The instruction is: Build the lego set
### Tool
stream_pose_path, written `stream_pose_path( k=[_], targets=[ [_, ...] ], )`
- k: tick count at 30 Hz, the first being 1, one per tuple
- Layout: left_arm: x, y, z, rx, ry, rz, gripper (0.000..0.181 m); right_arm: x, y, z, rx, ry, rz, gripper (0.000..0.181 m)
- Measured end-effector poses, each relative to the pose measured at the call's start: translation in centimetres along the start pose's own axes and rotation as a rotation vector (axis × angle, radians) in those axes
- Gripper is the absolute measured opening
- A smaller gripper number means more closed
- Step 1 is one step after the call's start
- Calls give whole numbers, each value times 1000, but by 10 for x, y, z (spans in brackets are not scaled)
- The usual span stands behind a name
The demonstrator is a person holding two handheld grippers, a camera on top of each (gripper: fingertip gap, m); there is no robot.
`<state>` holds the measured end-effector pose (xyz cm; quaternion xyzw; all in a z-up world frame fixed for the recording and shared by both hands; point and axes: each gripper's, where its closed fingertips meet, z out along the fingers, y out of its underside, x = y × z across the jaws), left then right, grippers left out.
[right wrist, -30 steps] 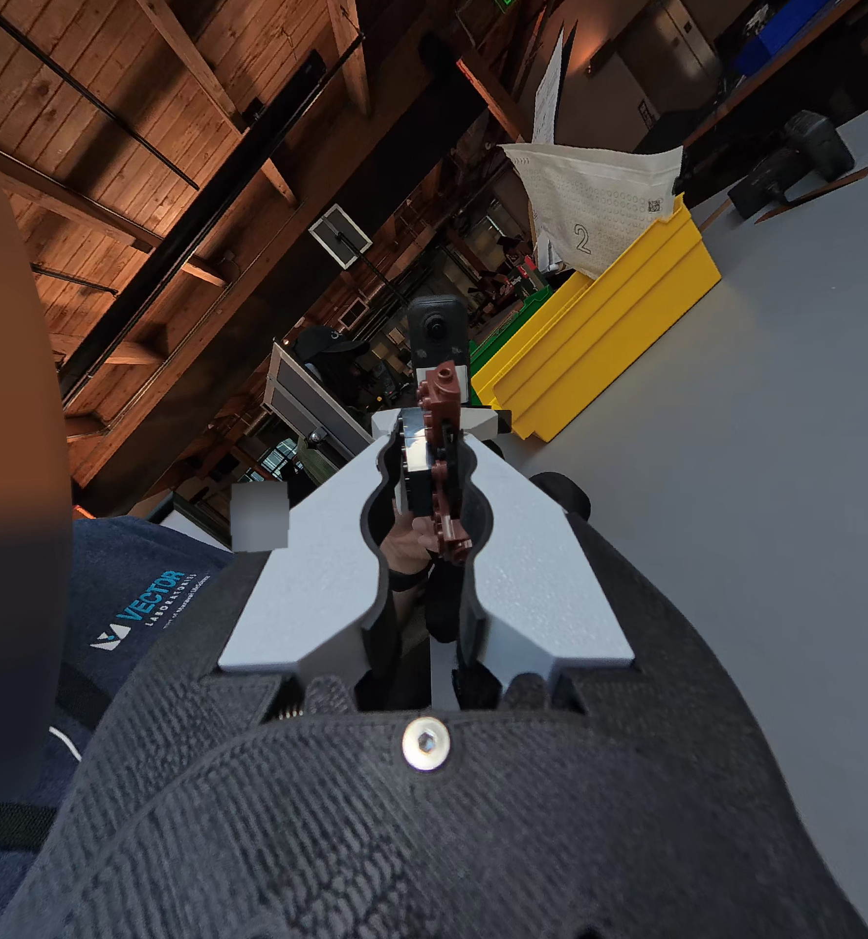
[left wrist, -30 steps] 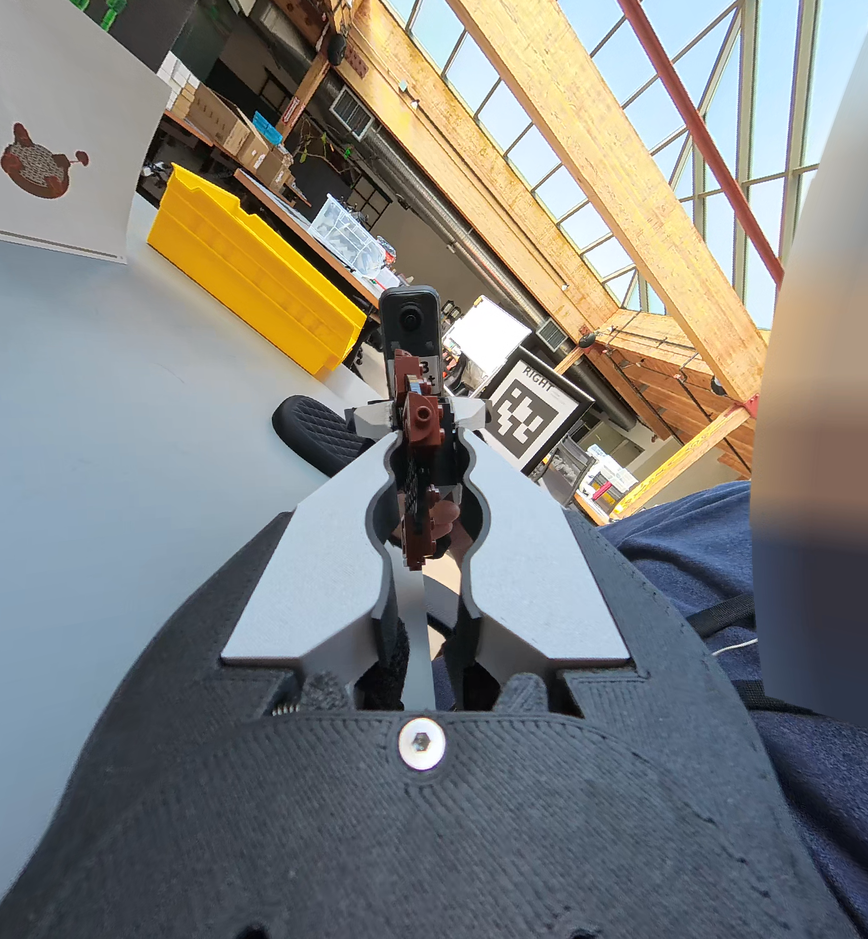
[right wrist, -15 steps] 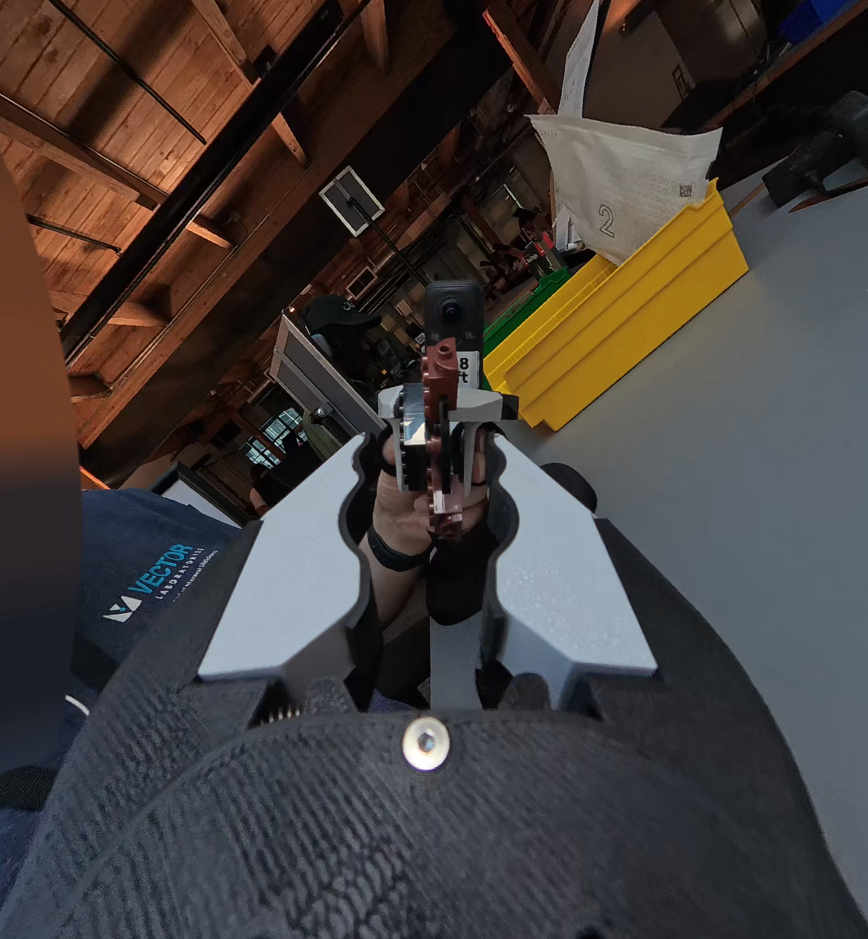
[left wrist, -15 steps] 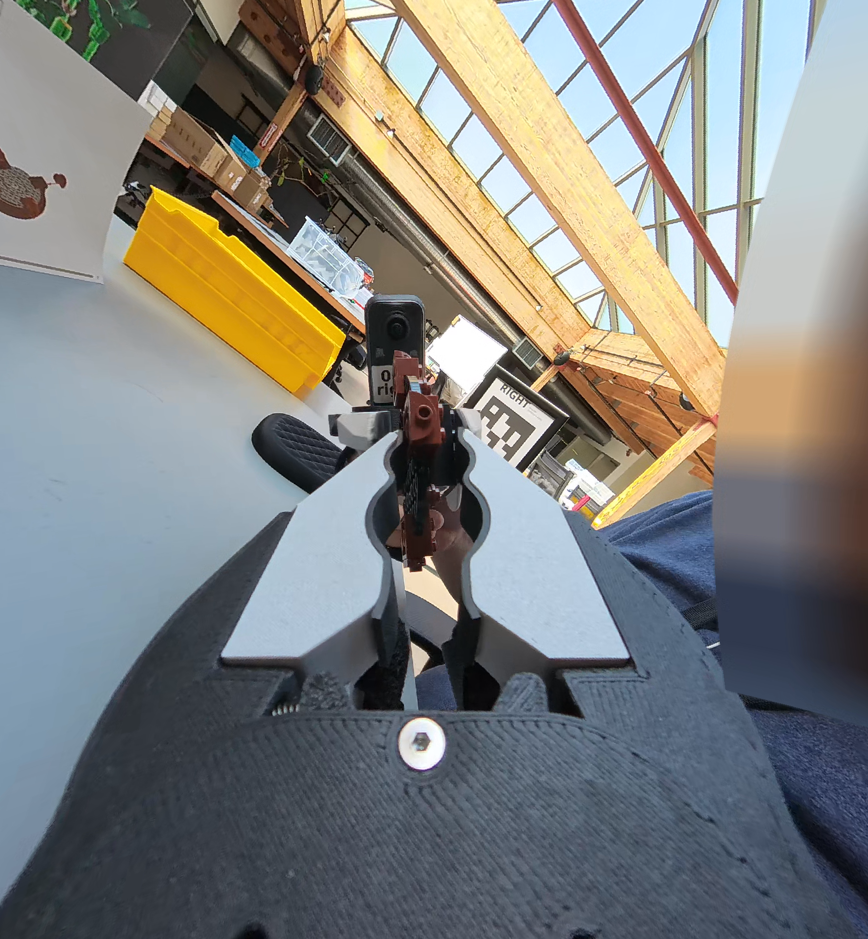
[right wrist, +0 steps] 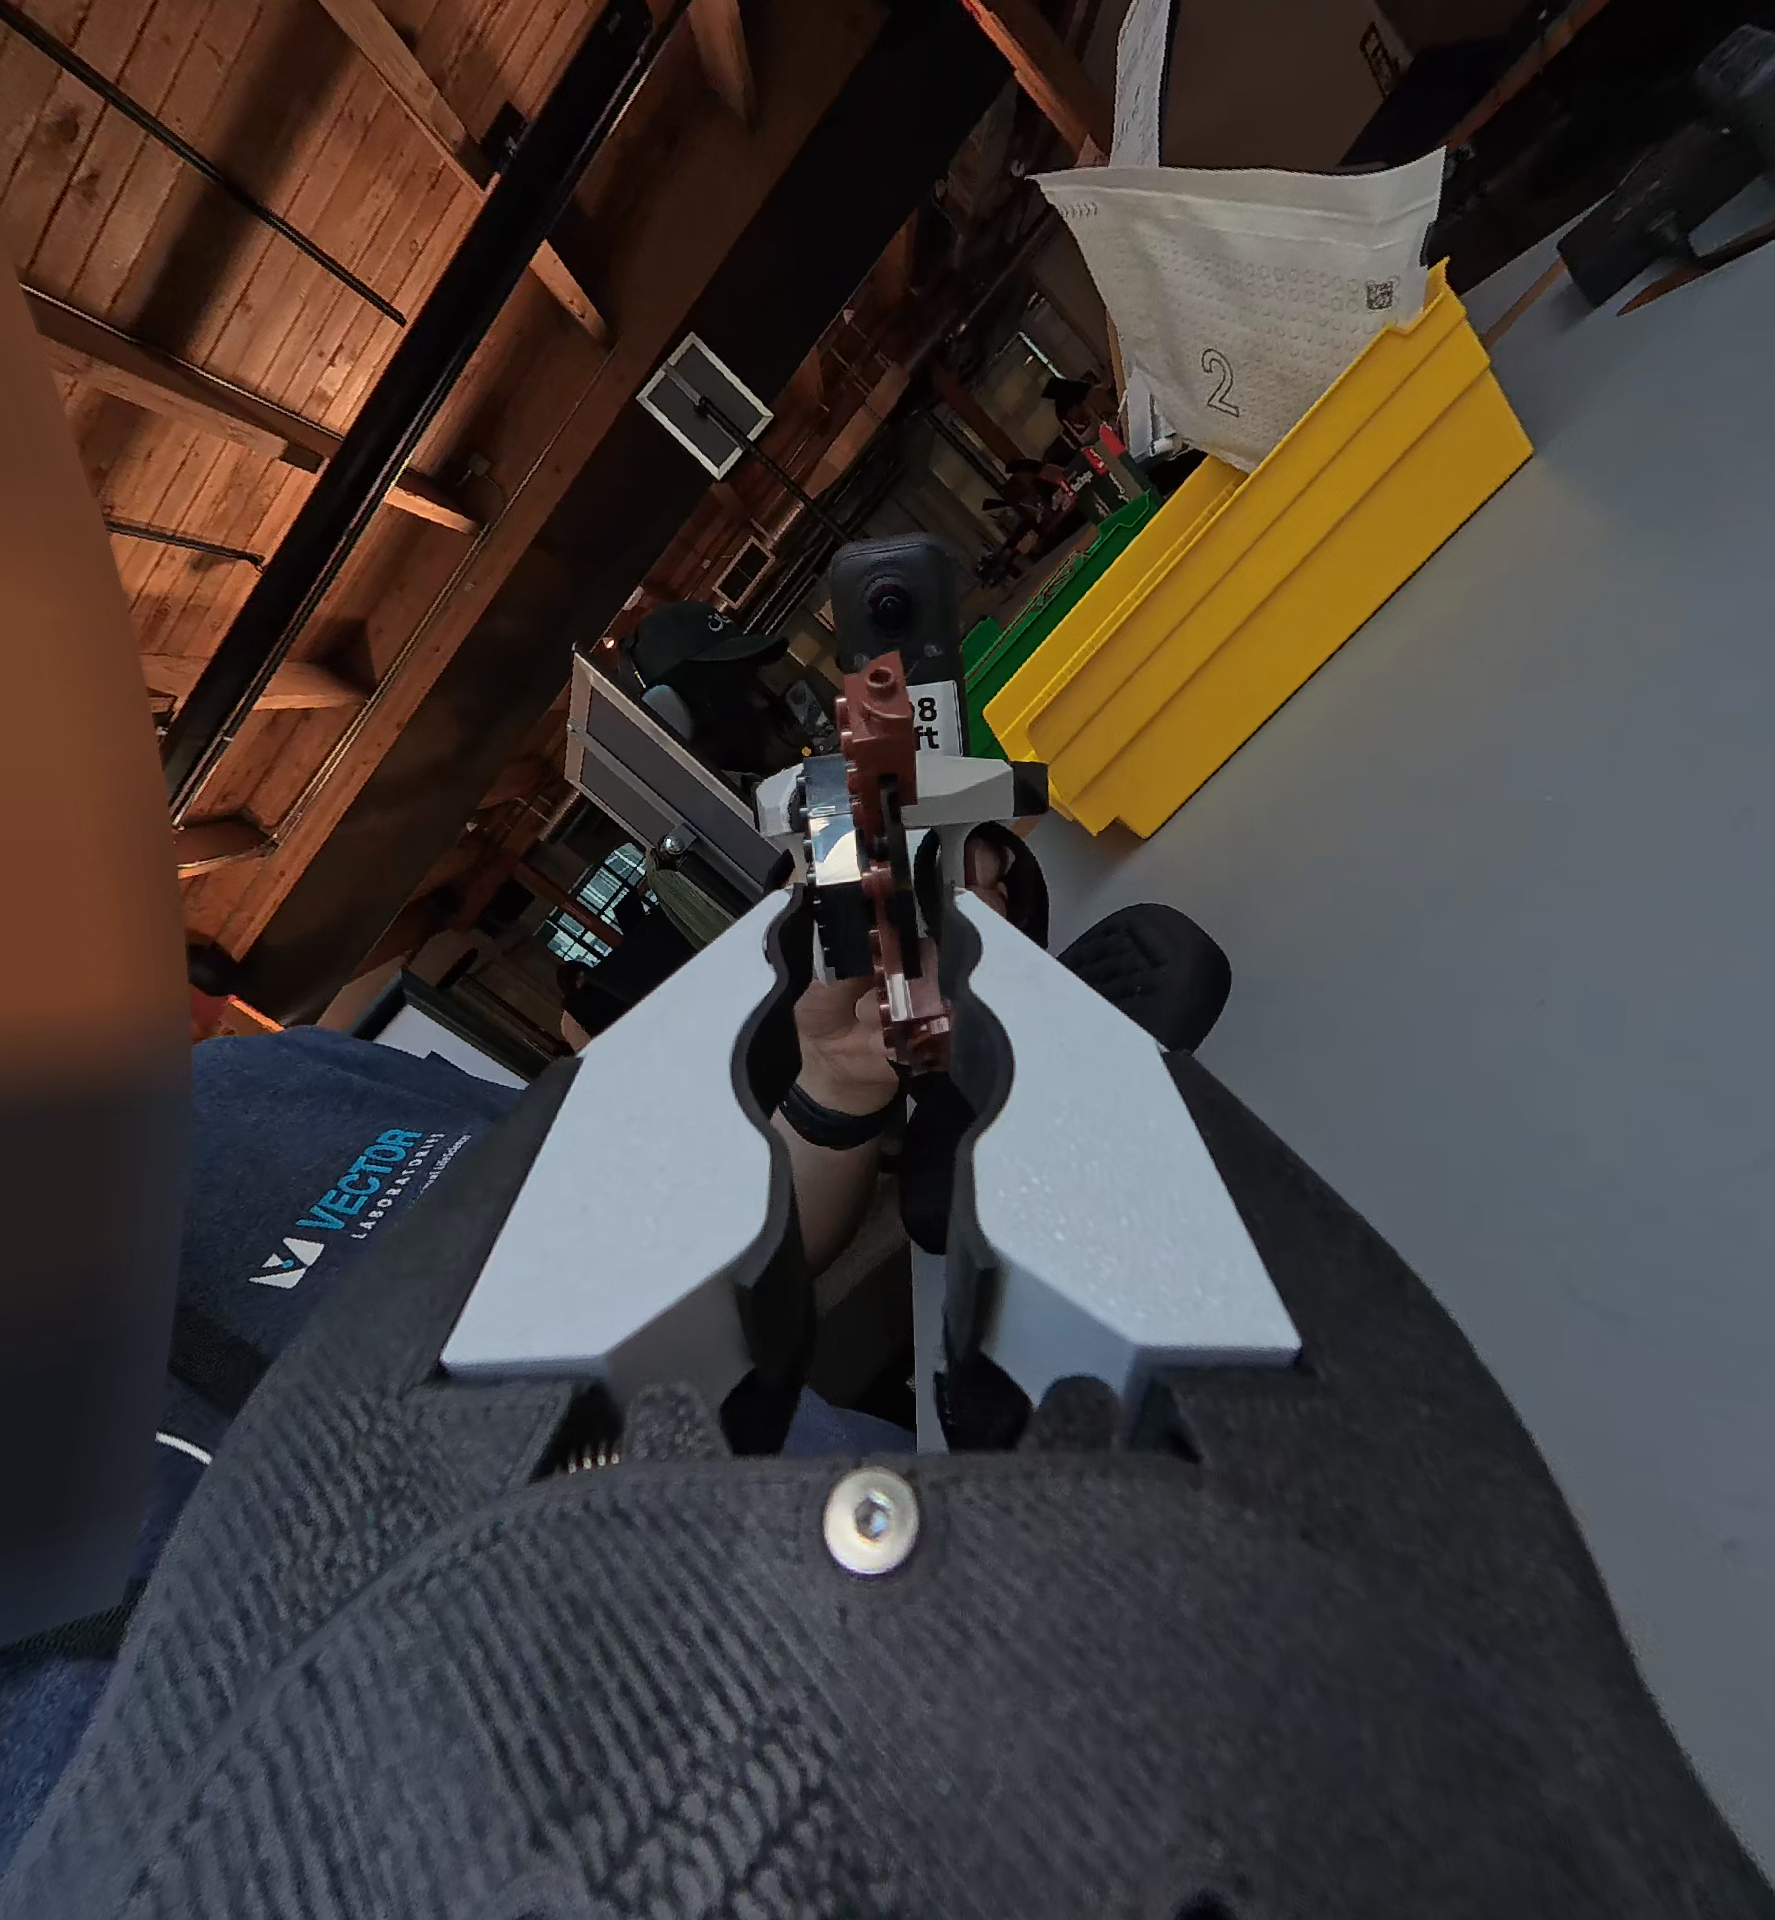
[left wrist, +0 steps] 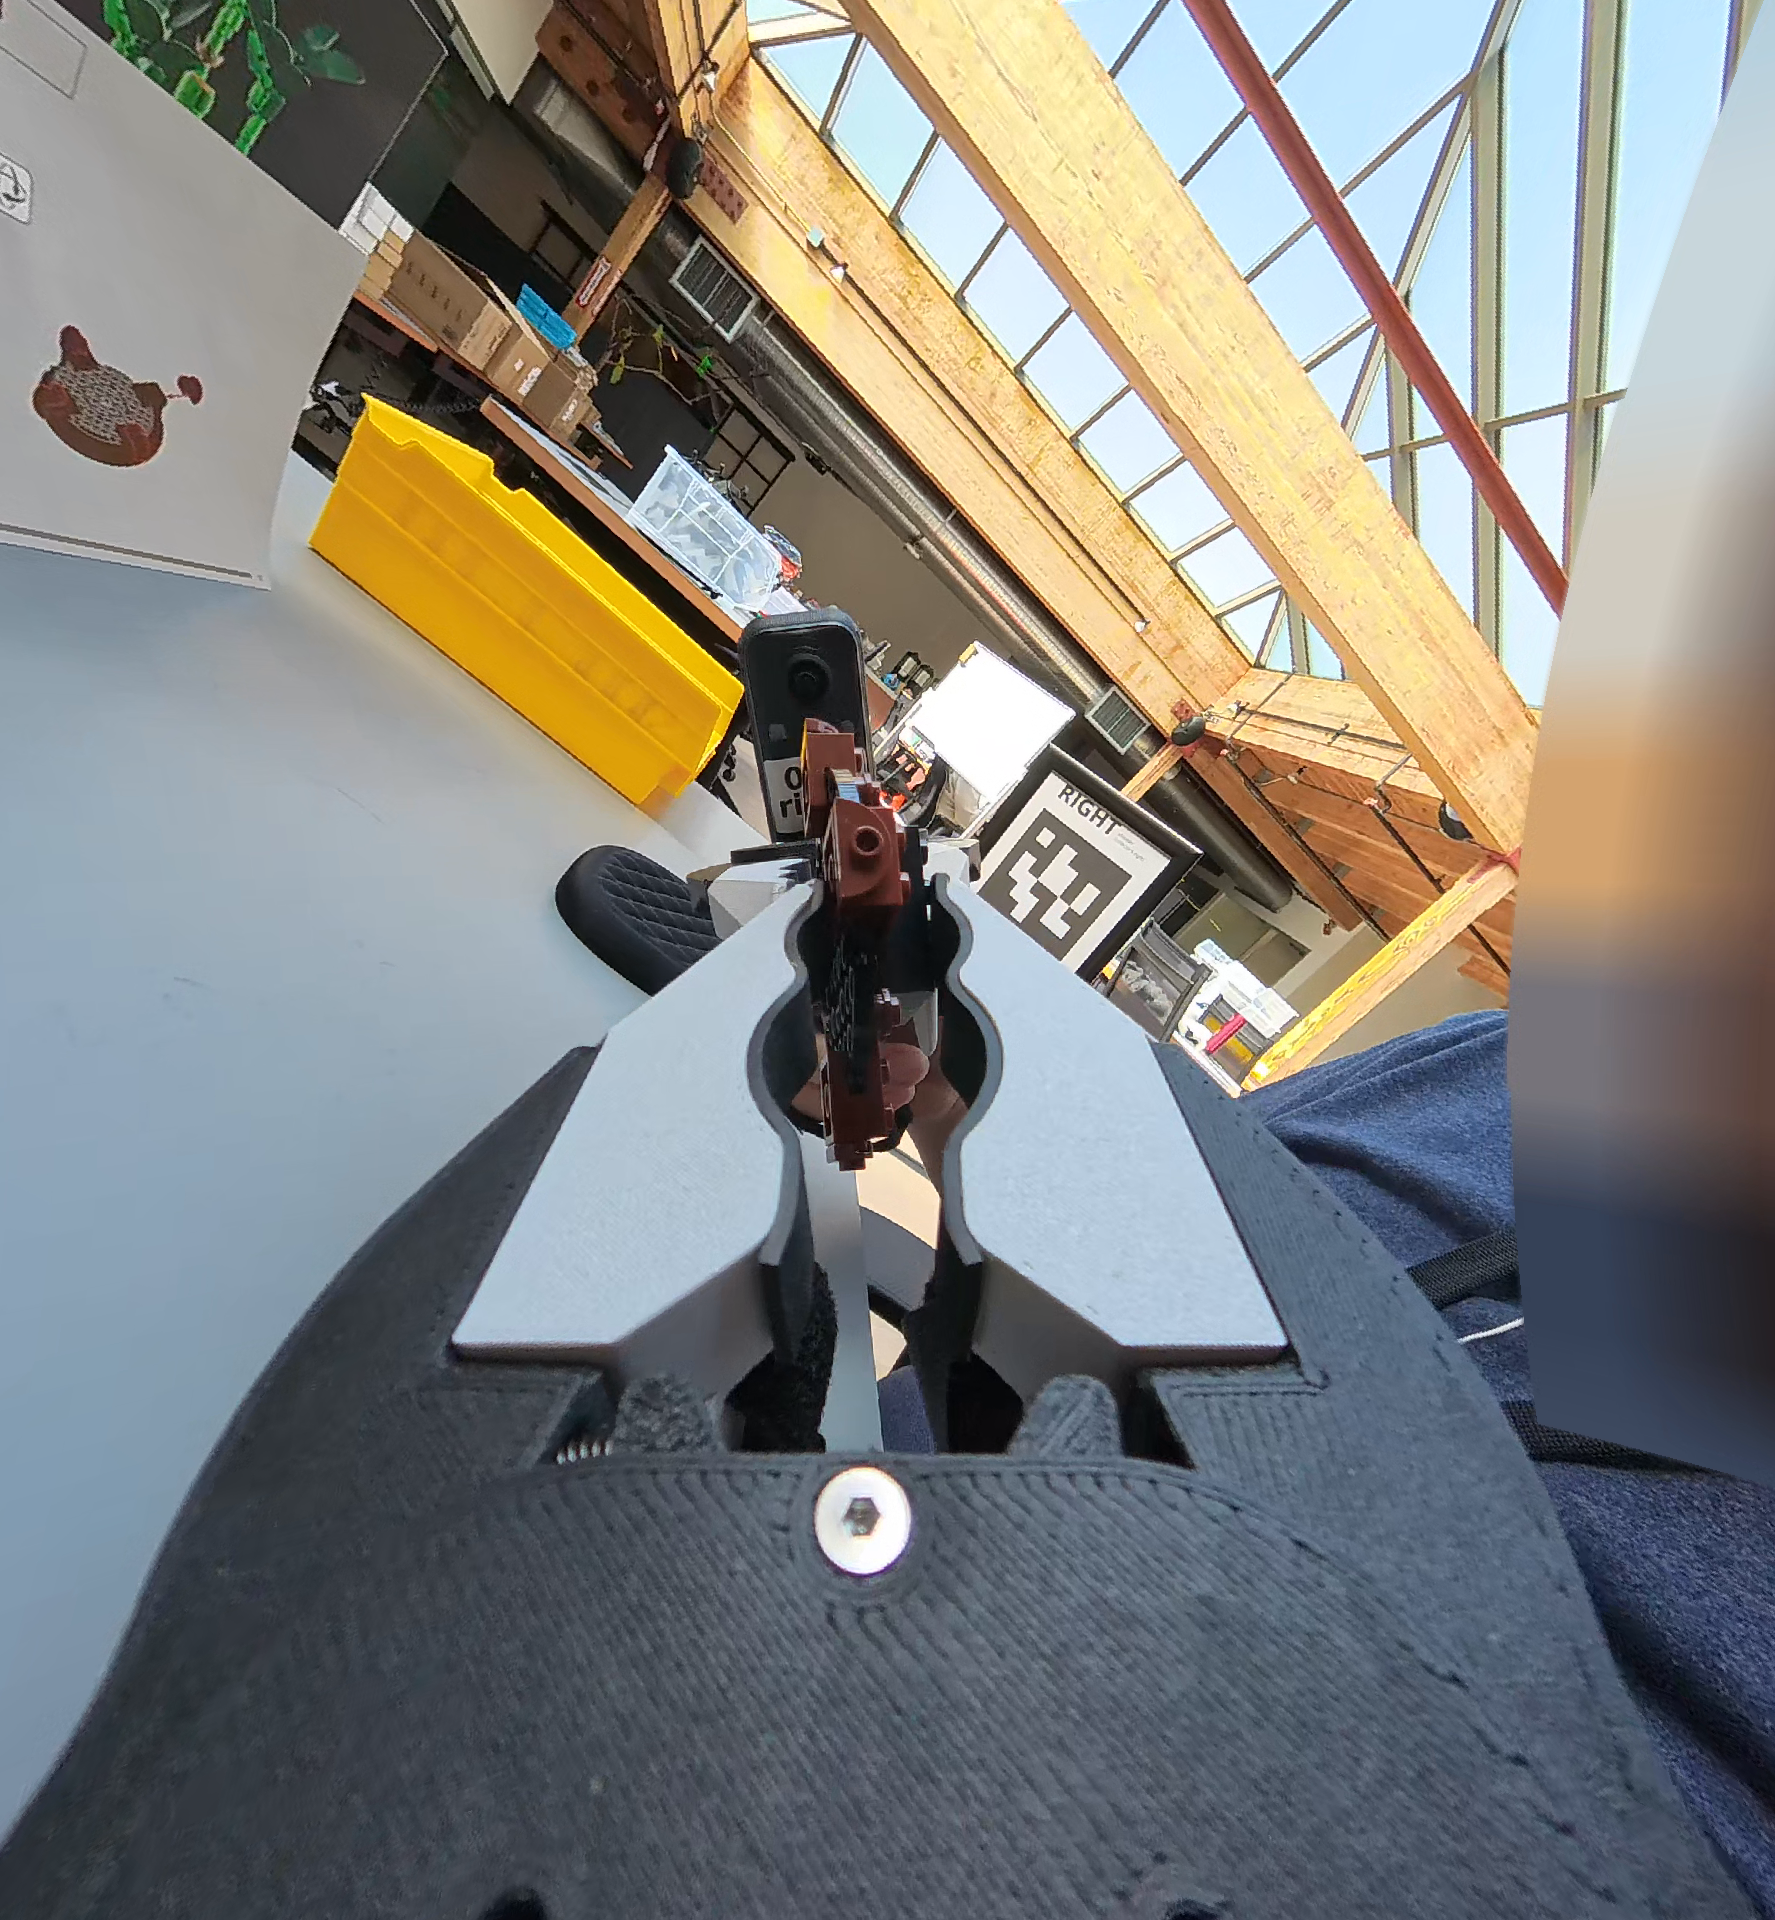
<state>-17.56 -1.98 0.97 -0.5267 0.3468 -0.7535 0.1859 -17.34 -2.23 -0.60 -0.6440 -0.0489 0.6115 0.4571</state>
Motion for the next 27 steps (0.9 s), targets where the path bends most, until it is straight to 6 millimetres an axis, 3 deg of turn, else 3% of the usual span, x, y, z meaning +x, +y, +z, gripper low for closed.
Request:
stream_pose_path(
  k=[10, 12, 13, 14, 21, 25, 27],
  targets=[
    [-1, -2, 3, 17, 18, -29, 16, -1, -3, -2, 27, -5, -25, 22],
    [-2, -3, 3, 18, 1, -18, 16, 0, 2, 0, 2, -12, -3, 40],
    [-2, -2, 3, 17, 1, -20, 16, 1, 5, 1, -13, -11, 5, 38],
    [-2, -2, 4, 17, 4, -27, 16, 2, 7, 2, -19, -5, 5, 24],
    [0, -3, 4, 38, 46, -67, 16, -4, 6, 1, 6, -64, 45, 19],
    [-6, 5, 4, 0, -1, -67, 41, 1, -2, -4, 64, -53, 56, 19],
    [-11, 10, 4, -7, -24, -75, 41, 3, -4, -5, 79, -46, 60, 19]
  ],
)
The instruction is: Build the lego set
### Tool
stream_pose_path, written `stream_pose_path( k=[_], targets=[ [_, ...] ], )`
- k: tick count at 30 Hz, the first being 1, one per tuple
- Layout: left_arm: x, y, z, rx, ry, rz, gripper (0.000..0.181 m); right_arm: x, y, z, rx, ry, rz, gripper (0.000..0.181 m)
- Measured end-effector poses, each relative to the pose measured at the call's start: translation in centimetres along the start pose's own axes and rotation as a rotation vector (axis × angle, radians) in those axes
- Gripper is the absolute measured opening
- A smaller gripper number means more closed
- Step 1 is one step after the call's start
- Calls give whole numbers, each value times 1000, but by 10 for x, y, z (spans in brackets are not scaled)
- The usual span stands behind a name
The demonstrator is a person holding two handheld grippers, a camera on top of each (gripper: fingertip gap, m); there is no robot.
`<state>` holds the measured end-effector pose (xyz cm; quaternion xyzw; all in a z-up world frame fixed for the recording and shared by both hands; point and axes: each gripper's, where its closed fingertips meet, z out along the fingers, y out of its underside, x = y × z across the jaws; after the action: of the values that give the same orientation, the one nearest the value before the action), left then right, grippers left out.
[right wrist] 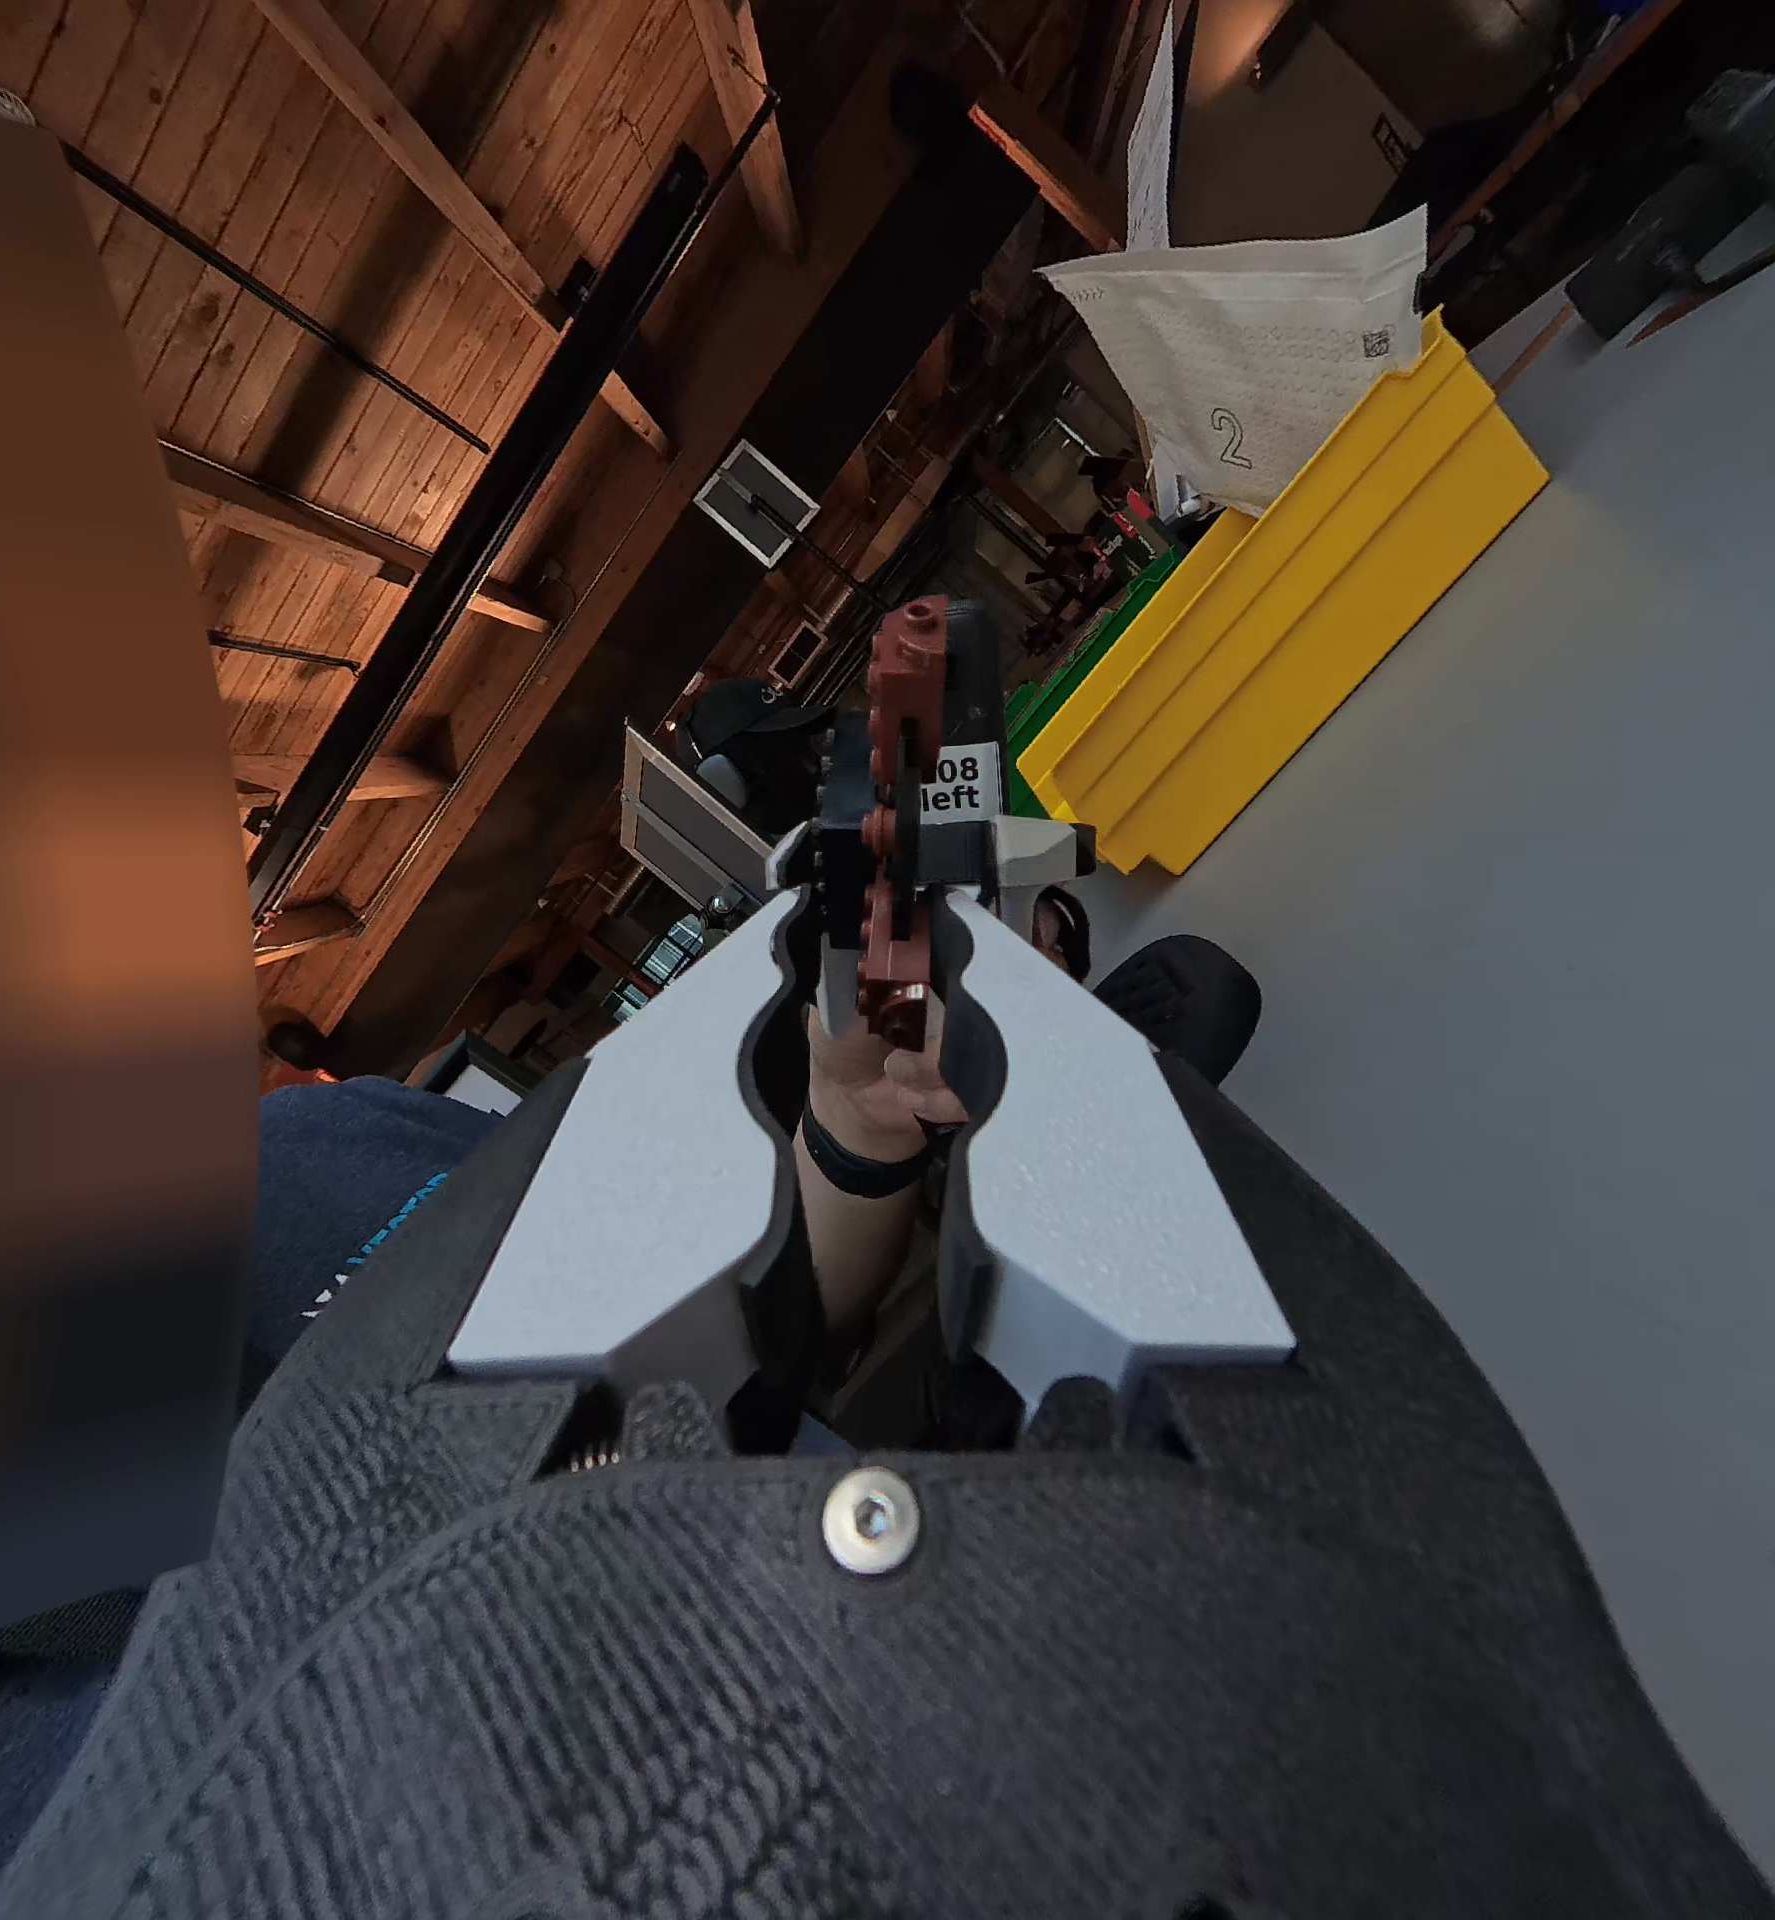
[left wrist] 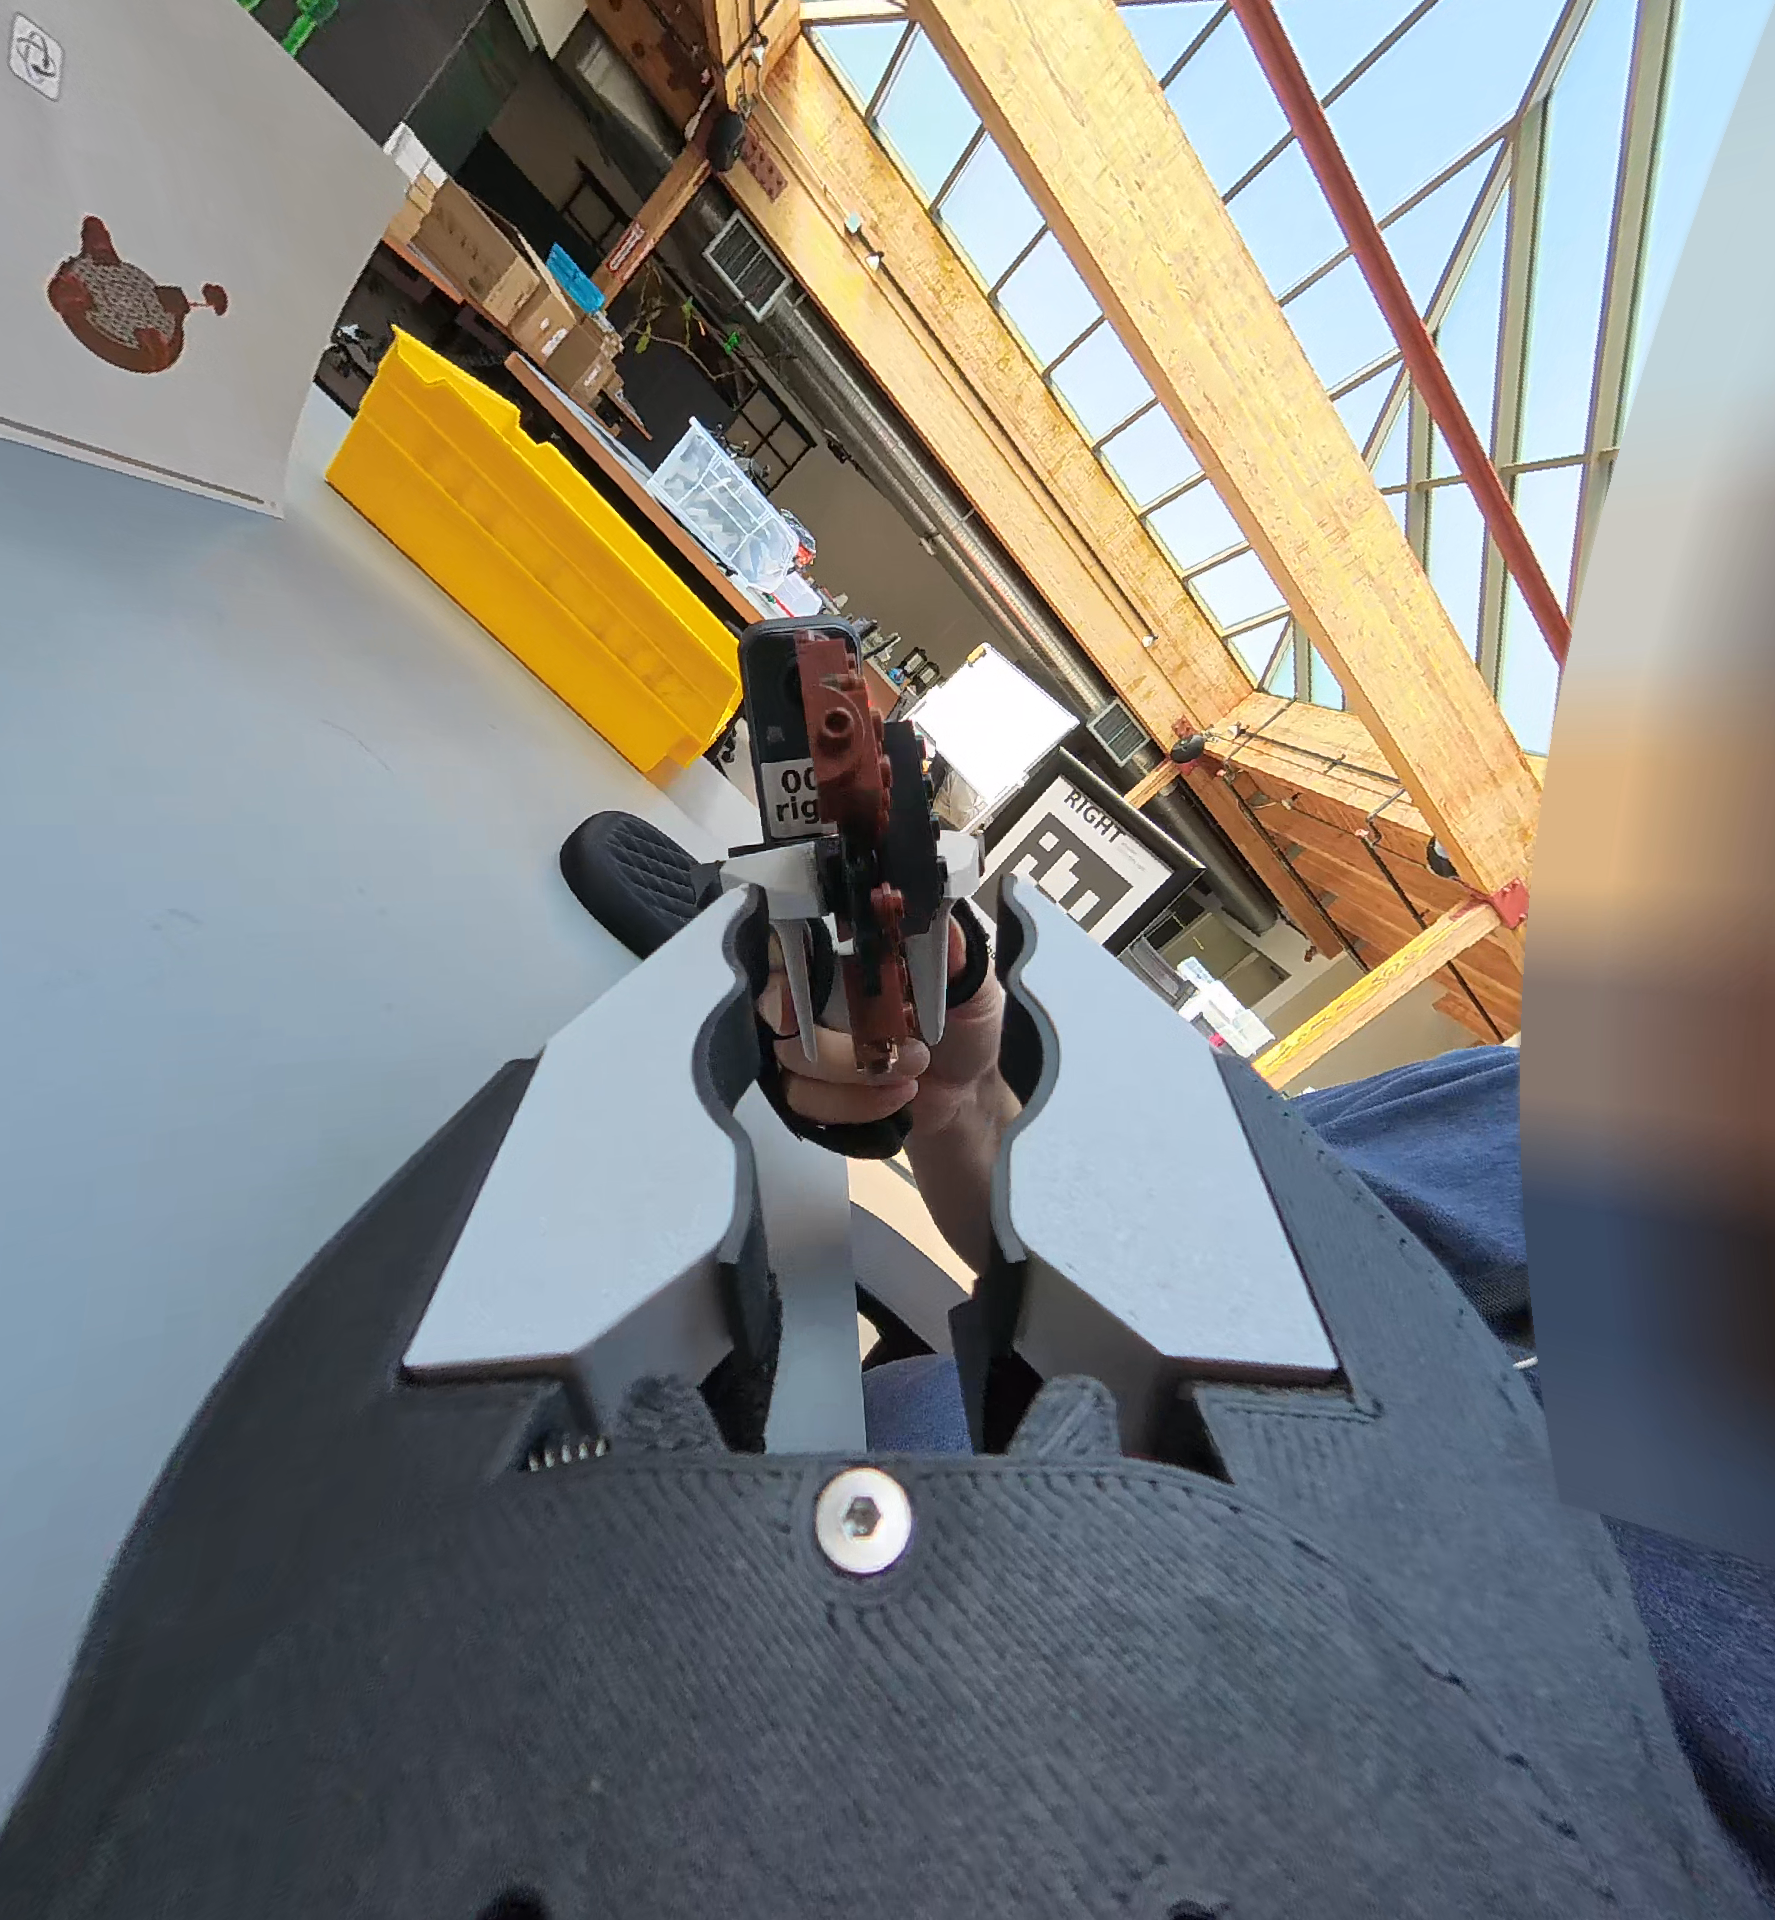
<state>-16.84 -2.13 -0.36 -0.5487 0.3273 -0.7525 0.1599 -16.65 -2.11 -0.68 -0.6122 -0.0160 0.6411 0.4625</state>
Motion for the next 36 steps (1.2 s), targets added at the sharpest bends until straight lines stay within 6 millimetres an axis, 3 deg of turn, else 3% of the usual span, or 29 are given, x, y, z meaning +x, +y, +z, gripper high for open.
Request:
stream_pose_path(
  k=[4, 13, 16, 18, 23, 25, 27, 30, 33, 36],
  targets=[
    [-2, 1, 0, 11, 24, -33, 16, 4, 2, 1, -5, 24, -14, 18],
    [-3, -2, 2, 33, 24, 1, 16, 4, -2, 1, 16, 30, -33, 18],
    [-4, 4, 4, 13, 32, -14, 27, 7, -2, 1, 17, 47, -47, 18],
    [-8, 7, 4, -4, 4, 18, 17, 7, -1, 1, 19, 38, -29, 18],
    [-8, 13, 4, -86, 5, 1, 15, 7, 4, -3, -12, 41, -83, 22],
    [-12, 9, 1, -114, -9, -12, 16, 11, -4, -12, -9, 100, -190, 49],
    [-18, 6, -5, -201, -16, -71, 15, 10, -14, -24, -53, 149, -368, 62],
    [-27, 14, -13, -424, -55, -166, 16, 18, -16, -36, -252, 299, -801, 88],
    [-22, 26, -15, -623, -19, -272, 16, 19, -5, -33, -451, 340, -1168, 104],
    [-12, 34, -14, -760, 57, -336, 16, 23, 16, -25, -587, 275, -1236, 101]
  ],
)
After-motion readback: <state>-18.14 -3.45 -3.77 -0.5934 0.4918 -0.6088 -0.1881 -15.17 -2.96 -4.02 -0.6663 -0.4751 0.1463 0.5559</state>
